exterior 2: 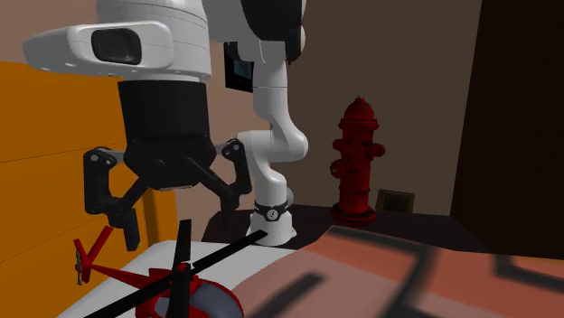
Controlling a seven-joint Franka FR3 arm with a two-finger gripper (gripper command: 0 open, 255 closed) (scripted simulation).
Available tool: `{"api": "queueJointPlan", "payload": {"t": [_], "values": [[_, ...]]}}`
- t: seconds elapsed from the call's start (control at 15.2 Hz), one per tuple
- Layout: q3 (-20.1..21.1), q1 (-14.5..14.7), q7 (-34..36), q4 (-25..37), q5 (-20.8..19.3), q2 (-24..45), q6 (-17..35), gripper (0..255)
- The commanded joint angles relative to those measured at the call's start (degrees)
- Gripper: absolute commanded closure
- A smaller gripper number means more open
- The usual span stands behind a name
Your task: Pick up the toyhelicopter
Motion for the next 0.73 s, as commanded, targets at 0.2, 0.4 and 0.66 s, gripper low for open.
{"api": "queueJointPlan", "payload": {"t": [0.2,0.4,0.66], "values": [[0.0,0.0,-0.1,-1.3,0.1,0.5,1.8,255],[0.0,0.0,-0.1,-1.7,0.1,0.4,2.1,255],[0.0,0.0,-0.1,-1.9,0.1,0.5,2.4,255]]}}
